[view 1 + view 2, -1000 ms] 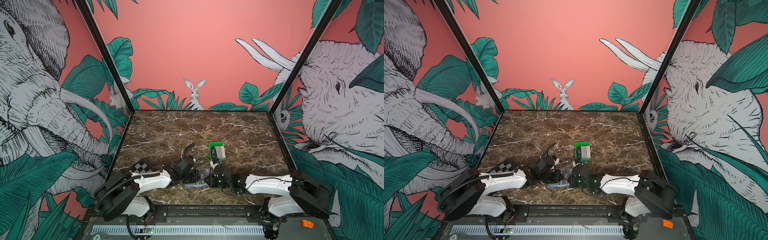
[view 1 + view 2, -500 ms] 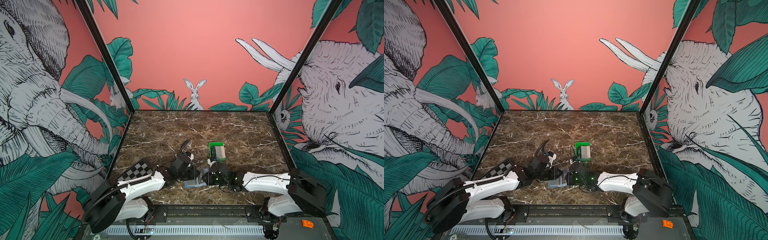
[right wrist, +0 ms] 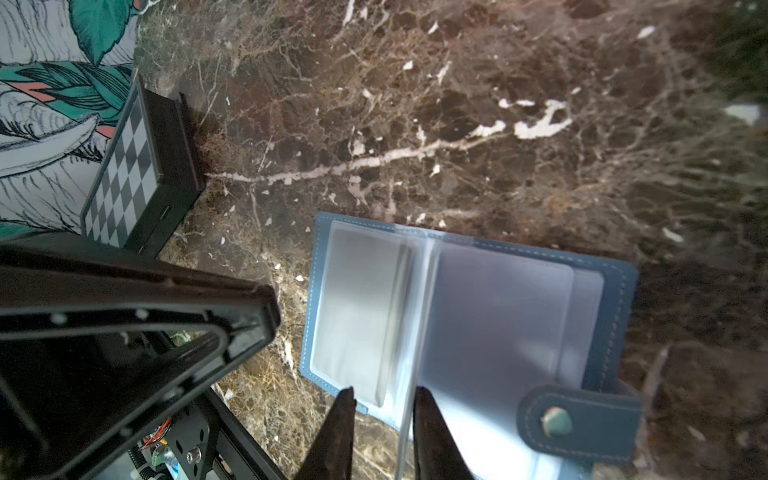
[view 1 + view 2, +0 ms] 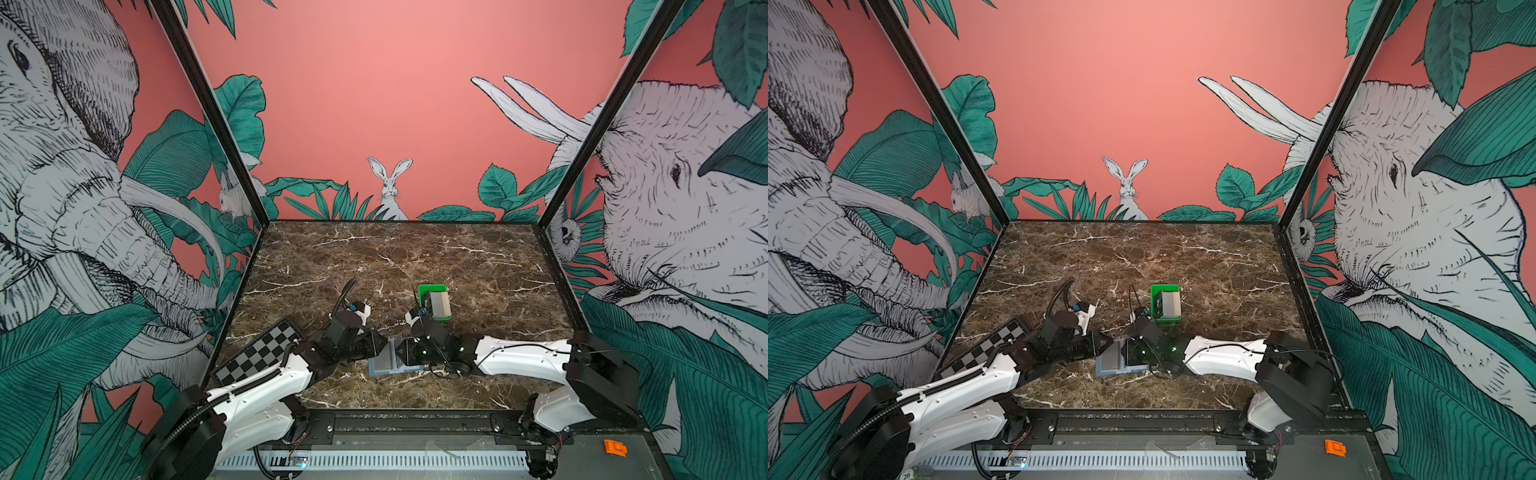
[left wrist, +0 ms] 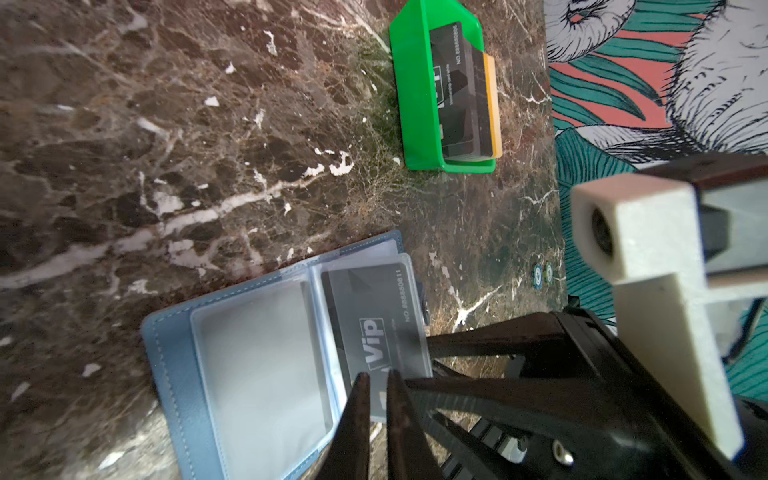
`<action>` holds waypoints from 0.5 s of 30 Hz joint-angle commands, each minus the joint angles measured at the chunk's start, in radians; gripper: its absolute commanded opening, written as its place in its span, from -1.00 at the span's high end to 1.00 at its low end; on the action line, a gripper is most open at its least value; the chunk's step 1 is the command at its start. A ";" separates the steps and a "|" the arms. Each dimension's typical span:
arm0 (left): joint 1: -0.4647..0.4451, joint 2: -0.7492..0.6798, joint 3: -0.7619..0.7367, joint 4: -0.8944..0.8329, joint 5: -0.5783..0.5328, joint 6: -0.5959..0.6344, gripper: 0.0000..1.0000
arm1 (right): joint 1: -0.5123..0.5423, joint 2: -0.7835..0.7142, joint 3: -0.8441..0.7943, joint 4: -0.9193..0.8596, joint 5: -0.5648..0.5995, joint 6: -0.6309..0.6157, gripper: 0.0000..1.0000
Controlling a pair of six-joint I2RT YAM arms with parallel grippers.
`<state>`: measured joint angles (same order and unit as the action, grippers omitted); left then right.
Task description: Put the credit cards into the card holder
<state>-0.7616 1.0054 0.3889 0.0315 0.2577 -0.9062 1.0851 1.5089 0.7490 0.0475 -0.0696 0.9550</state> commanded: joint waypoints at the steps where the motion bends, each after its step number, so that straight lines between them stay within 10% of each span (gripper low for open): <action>1: 0.006 -0.043 -0.010 -0.004 -0.002 0.021 0.74 | 0.013 0.026 0.038 -0.012 -0.007 -0.019 0.48; 15: 0.007 -0.208 -0.023 -0.066 -0.019 0.081 0.70 | 0.032 0.069 0.121 -0.049 -0.026 -0.041 0.47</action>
<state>-0.7601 0.8108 0.3820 -0.0177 0.2459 -0.8577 1.1107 1.5661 0.8501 0.0132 -0.0906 0.9344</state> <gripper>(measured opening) 0.151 0.265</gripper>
